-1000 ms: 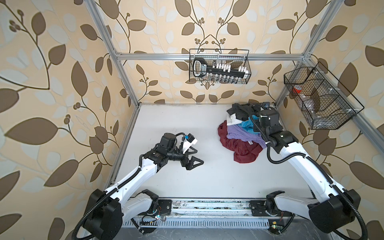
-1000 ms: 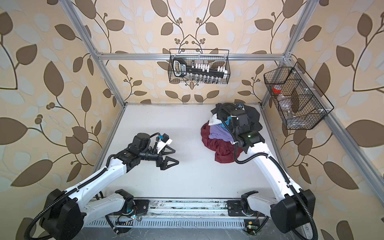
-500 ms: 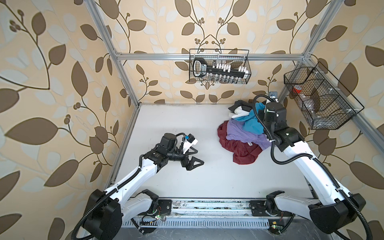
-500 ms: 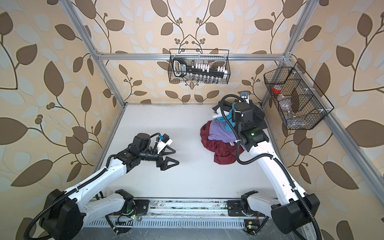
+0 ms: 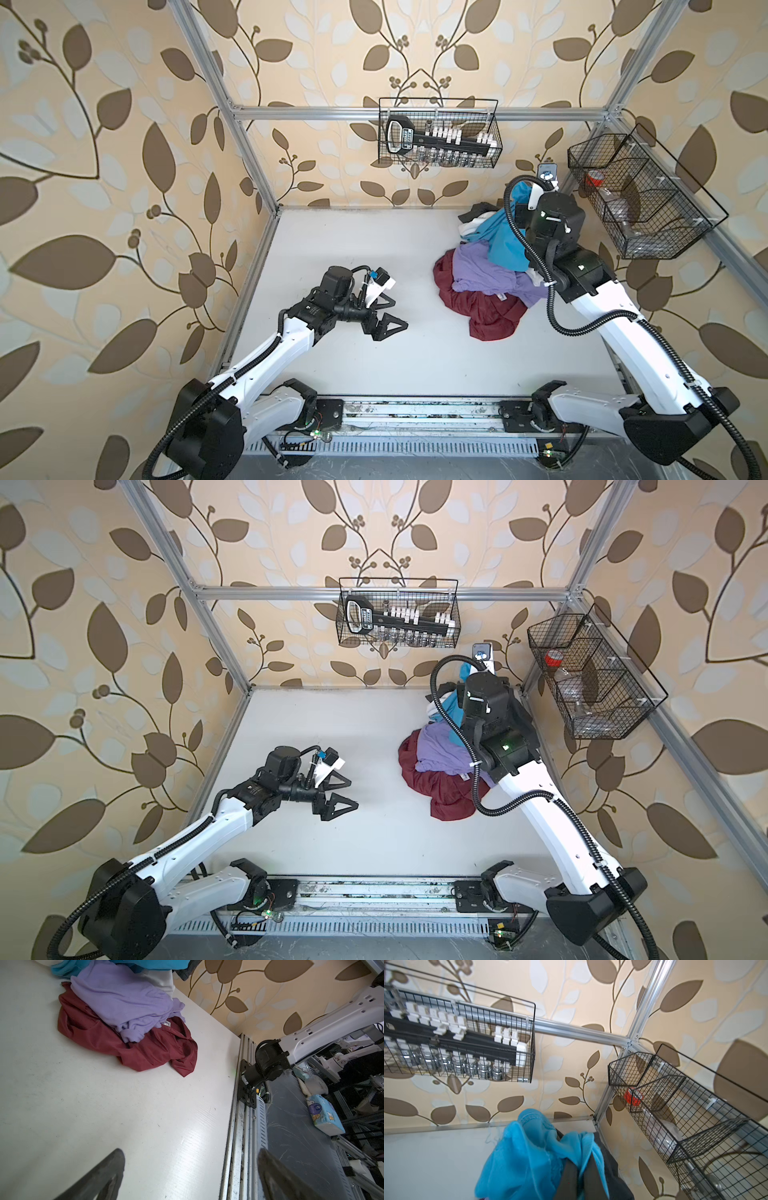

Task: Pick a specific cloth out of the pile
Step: 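Lift the teal shirt high out of the pile with the right gripper, then swing the held teal shirt across and lower it onto the open table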

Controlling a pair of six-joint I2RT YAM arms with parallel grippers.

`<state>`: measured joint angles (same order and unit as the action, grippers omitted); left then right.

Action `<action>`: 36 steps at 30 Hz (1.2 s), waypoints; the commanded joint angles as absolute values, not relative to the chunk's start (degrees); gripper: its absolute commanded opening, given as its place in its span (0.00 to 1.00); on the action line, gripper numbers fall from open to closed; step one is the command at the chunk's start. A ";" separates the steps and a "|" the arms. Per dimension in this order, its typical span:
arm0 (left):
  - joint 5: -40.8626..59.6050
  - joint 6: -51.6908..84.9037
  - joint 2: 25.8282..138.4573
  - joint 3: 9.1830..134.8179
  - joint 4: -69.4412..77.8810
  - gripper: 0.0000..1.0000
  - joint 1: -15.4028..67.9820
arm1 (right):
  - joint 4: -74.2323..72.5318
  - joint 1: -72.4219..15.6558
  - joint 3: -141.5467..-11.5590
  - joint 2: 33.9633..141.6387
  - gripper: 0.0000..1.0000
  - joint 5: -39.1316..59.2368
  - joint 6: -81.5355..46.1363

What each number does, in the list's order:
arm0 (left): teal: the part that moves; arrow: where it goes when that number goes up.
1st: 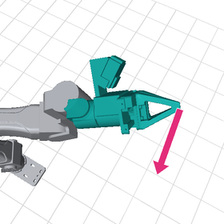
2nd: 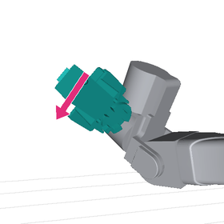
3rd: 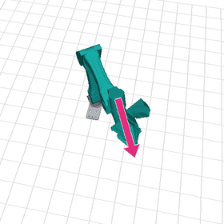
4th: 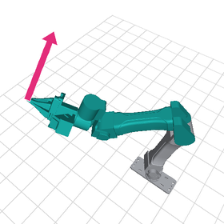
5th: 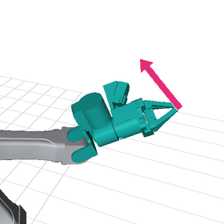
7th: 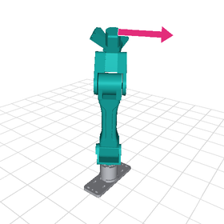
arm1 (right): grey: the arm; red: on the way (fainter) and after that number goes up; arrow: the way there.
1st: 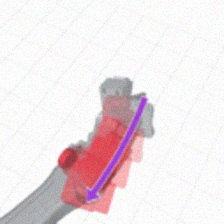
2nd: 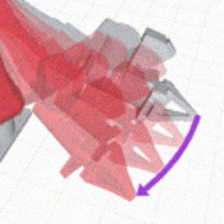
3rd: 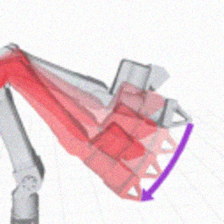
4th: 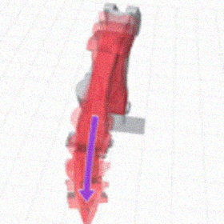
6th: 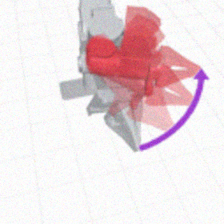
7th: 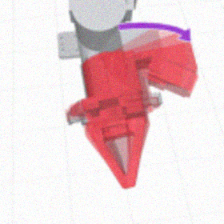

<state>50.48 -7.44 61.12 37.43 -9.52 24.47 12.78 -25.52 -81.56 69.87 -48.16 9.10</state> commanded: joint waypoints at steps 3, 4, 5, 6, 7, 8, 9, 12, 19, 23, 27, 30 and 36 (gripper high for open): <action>50.72 -8.92 59.68 39.28 -9.73 0.99 25.05 | 5.22 -28.07 -87.60 71.30 0.00 -52.82 14.79; 50.71 -8.87 59.68 39.28 -9.76 0.99 25.05 | 4.74 -28.45 -88.49 71.70 0.00 -53.07 15.41; 50.72 -8.84 59.60 39.28 -9.76 0.99 25.05 | 3.86 -28.96 -89.17 72.09 0.00 -53.37 16.50; 50.71 -8.89 59.59 39.29 -9.76 0.99 25.05 | 3.18 -29.43 -89.89 72.40 0.00 -53.70 17.27; 50.71 -8.83 59.51 39.20 -9.69 0.99 25.05 | 2.38 -30.03 -90.69 72.88 0.00 -54.15 18.34; 50.71 -8.96 59.50 39.20 -9.67 0.99 25.05 | 1.62 -30.60 -91.38 73.30 0.00 -54.59 19.53; 50.71 -8.96 59.48 39.20 -9.67 0.99 25.05 | 0.80 -31.20 -92.26 73.65 0.00 -54.86 20.59; 50.63 -8.97 59.41 39.12 -9.67 0.99 25.05 | -0.73 -32.87 -95.10 74.85 0.00 -55.62 23.04; 50.28 -8.97 59.00 39.05 -9.67 0.99 25.05 | -6.00 -38.47 -99.82 77.54 0.00 -57.57 30.16; 50.17 -9.05 58.54 38.85 -9.40 0.99 25.05 | -8.26 -42.81 -101.35 78.60 0.00 -58.32 33.18; 50.10 -9.19 58.10 38.59 -9.30 0.99 25.05 | -8.29 -46.71 -102.60 79.65 0.00 -58.41 33.91; 50.10 -9.25 57.77 38.50 -9.15 0.99 25.14 | -8.48 -49.53 -103.48 80.56 0.00 -58.29 34.25; 49.59 -9.37 57.26 38.26 -8.97 0.99 25.14 | -7.20 -55.11 -108.15 84.43 0.00 -56.52 34.30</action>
